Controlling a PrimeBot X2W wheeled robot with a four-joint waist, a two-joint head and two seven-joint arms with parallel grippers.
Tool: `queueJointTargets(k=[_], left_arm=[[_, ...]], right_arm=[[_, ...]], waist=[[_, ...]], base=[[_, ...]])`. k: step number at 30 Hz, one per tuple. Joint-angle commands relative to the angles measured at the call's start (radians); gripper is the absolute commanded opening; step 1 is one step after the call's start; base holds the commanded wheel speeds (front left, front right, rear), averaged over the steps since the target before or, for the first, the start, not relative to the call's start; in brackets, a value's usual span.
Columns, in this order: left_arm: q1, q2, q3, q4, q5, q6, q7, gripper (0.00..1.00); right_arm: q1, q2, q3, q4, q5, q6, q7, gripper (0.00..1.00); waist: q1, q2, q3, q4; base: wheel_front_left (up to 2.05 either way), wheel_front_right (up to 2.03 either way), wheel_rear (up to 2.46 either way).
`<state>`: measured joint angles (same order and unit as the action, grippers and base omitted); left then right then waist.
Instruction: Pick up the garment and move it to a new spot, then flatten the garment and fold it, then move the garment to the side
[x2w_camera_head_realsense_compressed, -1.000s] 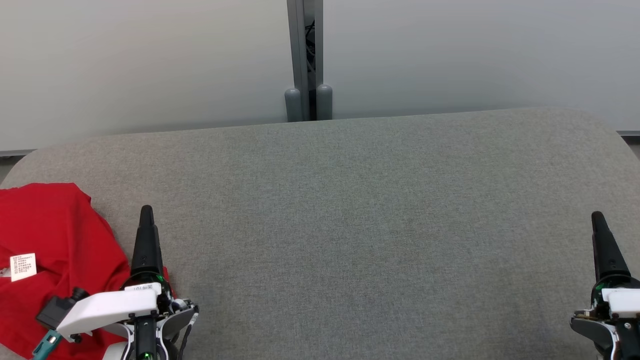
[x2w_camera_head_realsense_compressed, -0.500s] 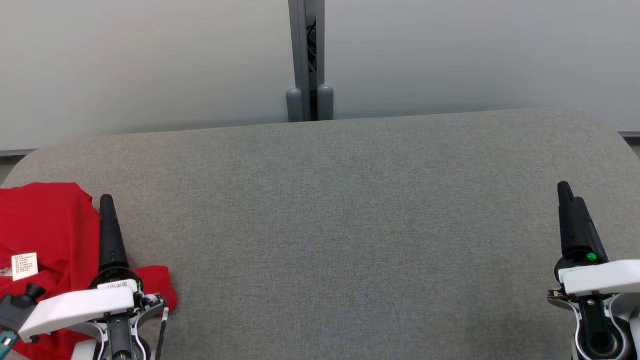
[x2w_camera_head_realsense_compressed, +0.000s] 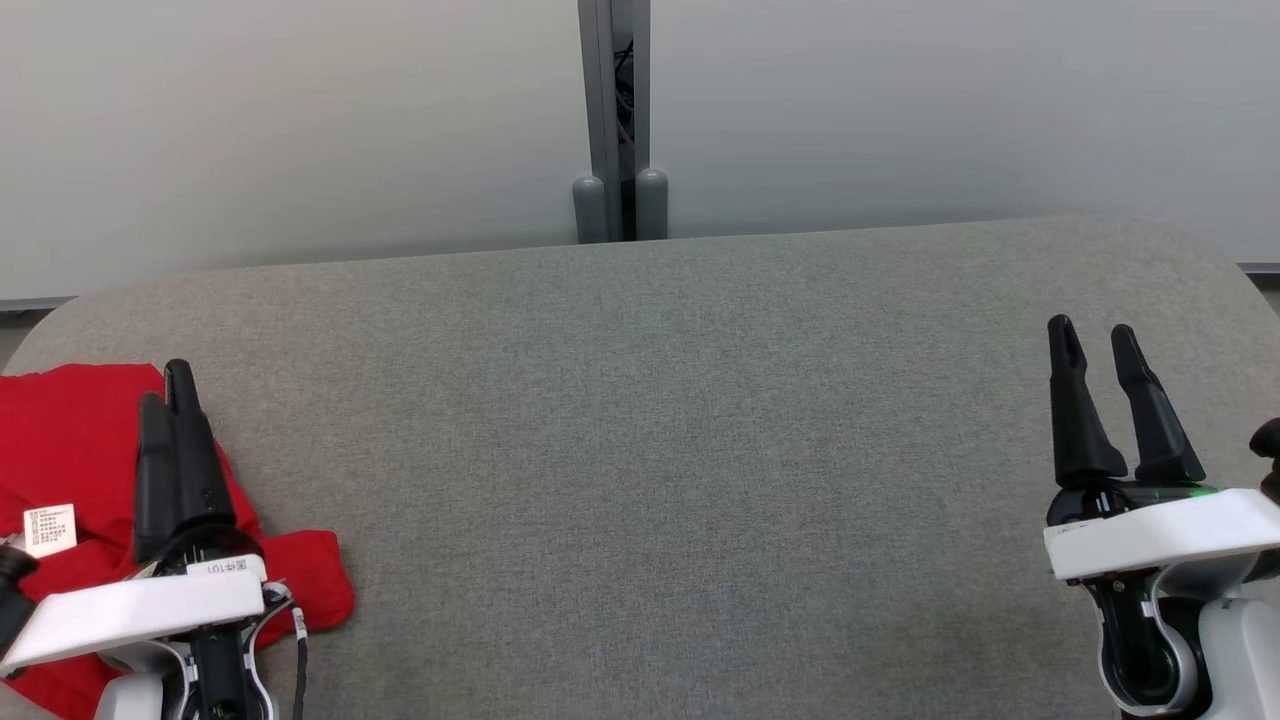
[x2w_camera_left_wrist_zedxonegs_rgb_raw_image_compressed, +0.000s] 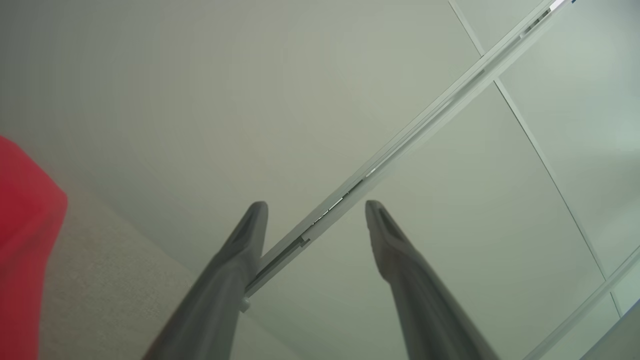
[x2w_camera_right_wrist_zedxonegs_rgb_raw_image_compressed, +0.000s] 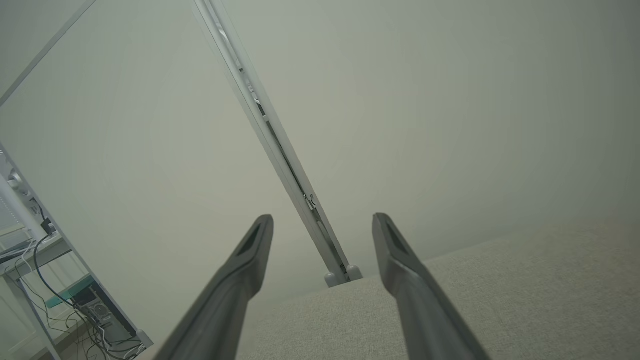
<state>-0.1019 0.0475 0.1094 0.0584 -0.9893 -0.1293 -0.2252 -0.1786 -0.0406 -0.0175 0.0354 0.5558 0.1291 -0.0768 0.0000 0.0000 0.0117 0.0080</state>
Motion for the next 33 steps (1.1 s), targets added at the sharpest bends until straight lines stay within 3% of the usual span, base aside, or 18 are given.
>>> queueJointTargets(k=[1, 11, 20, 27, 33], left_arm=[[0.006, 0.003, 0.007, -0.026, 0.060, 0.000, -0.005, 1.00], [0.042, 0.003, -0.093, -0.109, 0.346, 0.087, -0.011, 1.00], [0.073, 0.003, -0.205, -0.075, 0.593, 0.152, -0.019, 1.00], [0.081, 0.003, -0.249, 0.000, 0.678, 0.193, -0.023, 1.00], [0.088, 0.004, -0.261, 0.090, 0.720, 0.201, -0.027, 1.00]], right_arm=[[-0.021, -0.011, 0.016, -0.023, -0.040, 0.002, -0.015, 1.00], [0.005, -0.009, 0.026, 0.010, -0.151, 0.002, -0.052, 1.00], [-0.001, -0.010, 0.067, 0.073, -0.242, 0.002, -0.086, 1.00], [0.003, -0.011, 0.095, 0.113, -0.275, 0.002, -0.110, 1.00], [0.005, -0.012, 0.110, 0.205, -0.318, 0.002, -0.131, 1.00]], waist=[[0.0000, 0.0000, 0.001, 0.000], [0.0000, 0.0000, 0.004, 0.002], [0.0000, 0.0000, 0.009, 0.001], [0.0000, 0.0000, 0.016, 0.004], [0.0000, 0.0000, 0.010, 0.005]], base=[[0.00, 0.00, 0.00], [0.00, 0.00, 0.00], [0.00, 0.00, 0.00], [0.00, 0.00, 0.00], [0.00, 0.00, 0.00]])
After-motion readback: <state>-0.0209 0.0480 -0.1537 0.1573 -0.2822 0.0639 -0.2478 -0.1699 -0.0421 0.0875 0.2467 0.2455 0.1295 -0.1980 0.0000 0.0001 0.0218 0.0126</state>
